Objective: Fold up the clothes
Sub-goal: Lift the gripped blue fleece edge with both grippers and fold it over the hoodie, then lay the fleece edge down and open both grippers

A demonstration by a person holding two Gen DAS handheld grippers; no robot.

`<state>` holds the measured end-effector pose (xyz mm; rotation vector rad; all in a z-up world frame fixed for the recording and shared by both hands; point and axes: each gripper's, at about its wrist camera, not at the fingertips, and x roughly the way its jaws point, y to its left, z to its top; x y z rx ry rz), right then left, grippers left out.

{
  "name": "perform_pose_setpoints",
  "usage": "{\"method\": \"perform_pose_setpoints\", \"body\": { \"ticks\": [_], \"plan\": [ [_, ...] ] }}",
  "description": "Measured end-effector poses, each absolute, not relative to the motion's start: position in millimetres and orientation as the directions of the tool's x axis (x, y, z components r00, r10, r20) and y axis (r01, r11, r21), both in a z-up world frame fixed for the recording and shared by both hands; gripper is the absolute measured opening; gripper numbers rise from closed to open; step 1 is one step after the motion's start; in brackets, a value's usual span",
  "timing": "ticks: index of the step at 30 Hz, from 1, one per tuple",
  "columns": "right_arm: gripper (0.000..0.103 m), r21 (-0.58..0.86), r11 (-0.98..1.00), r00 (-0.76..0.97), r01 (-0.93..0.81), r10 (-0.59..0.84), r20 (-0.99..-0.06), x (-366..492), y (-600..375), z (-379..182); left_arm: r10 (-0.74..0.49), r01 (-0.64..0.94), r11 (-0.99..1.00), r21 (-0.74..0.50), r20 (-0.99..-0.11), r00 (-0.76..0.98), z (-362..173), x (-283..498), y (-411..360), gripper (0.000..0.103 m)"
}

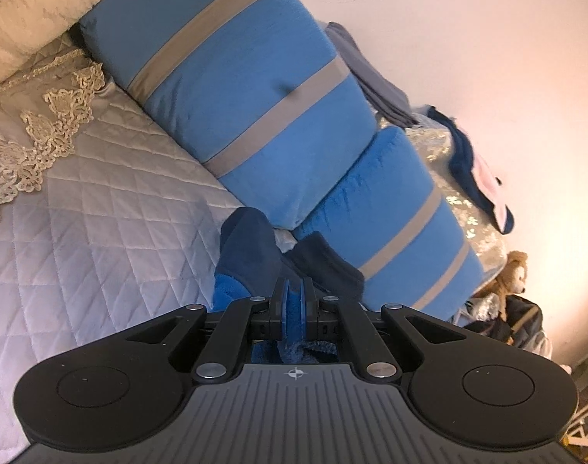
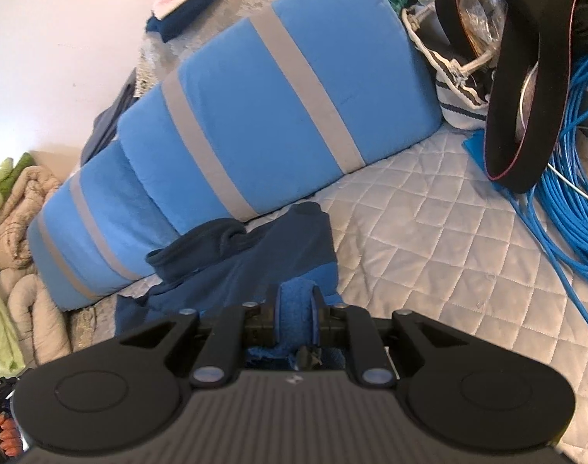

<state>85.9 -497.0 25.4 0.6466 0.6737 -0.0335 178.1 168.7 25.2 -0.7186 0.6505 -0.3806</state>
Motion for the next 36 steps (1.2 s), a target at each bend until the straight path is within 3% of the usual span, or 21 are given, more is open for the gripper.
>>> {"method": "perform_pose_setpoints", "body": {
  "ticks": [19,25,36],
  "plan": [
    [0.015,0.467,0.793,0.677,0.391,0.096,-0.73,134.7,-491.8,-41.9,-0.431,-0.066,0.778,-0.625,-0.607,0.668,-49.0,230.4,151.8,0.006],
    [0.016,0.42,0.815,0.652,0.4,0.069,-0.755,139.2,-483.0,-52.4,-0.403,-0.048,0.82,-0.571,-0.635,0.659,-58.5,226.7,145.8,0.005],
    [0.042,0.411,0.816,0.65,0.407,0.057,-0.758,128.0,-481.0,-48.2,-0.323,-0.058,0.871,-0.489,-0.656,0.682,-45.8,213.8,154.3,0.007]
  ]
}}
